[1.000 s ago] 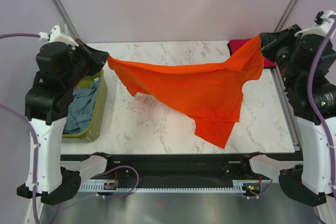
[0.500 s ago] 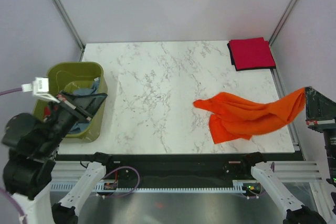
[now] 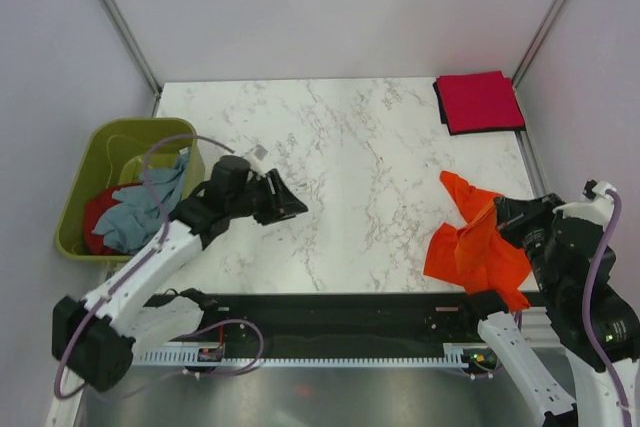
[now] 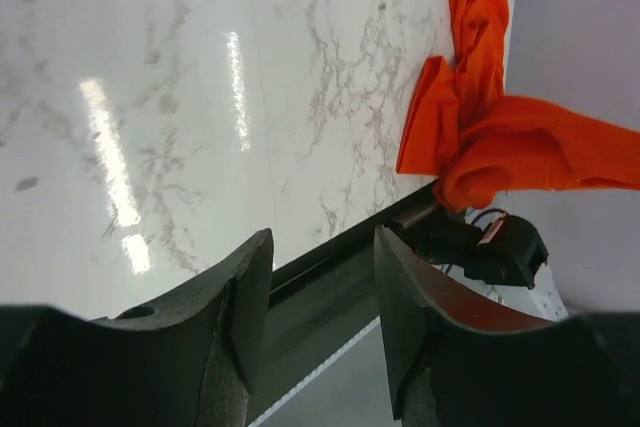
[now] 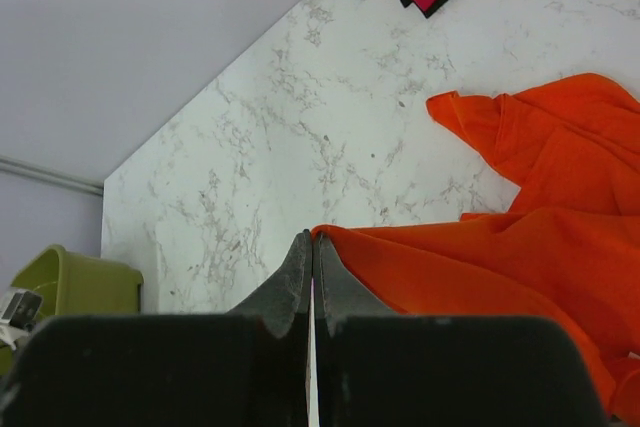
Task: Fold and stack the t-shirts
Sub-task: Flatten the tshirt out
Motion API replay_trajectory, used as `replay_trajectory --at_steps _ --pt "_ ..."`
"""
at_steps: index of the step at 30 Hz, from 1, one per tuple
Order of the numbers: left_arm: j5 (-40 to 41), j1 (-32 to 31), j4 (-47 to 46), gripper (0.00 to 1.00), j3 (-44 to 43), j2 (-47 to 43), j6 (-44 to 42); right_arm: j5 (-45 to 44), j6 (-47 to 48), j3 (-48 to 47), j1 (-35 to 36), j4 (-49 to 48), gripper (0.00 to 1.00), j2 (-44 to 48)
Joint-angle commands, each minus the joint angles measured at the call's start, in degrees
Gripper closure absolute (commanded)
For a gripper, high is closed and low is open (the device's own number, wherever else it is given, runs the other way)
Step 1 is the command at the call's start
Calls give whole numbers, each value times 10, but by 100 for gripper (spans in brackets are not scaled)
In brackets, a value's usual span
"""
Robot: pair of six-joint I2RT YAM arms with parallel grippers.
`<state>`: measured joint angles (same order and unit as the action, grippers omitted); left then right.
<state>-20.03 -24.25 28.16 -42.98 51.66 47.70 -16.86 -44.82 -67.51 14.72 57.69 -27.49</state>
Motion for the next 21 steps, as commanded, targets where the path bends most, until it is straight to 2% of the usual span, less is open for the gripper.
replay_trajectory --at_steps 1,2,7,11,14,16,21 --pt "43 -92 -158 47 -61 140 -2 -30 -19 31 -1 -14 100 21" --pt "50 -126 -167 47 -102 173 -10 -37 -21 35 0 -14 100 23" --pt "64 -210 -229 46 -220 393 -48 -69 -24 39 0 -15 100 48" --pt "66 -285 -266 45 -313 513 -76 -76 -25 40 0 -21 100 55" --pt "56 -314 -275 44 -392 606 -103 -59 -26 49 0 -22 100 56" --pt "71 -316 -273 44 -430 638 -99 -42 -27 55 0 -21 100 59" --pt "151 -316 -265 44 -545 737 -60 -24 -27 72 0 -21 100 73"
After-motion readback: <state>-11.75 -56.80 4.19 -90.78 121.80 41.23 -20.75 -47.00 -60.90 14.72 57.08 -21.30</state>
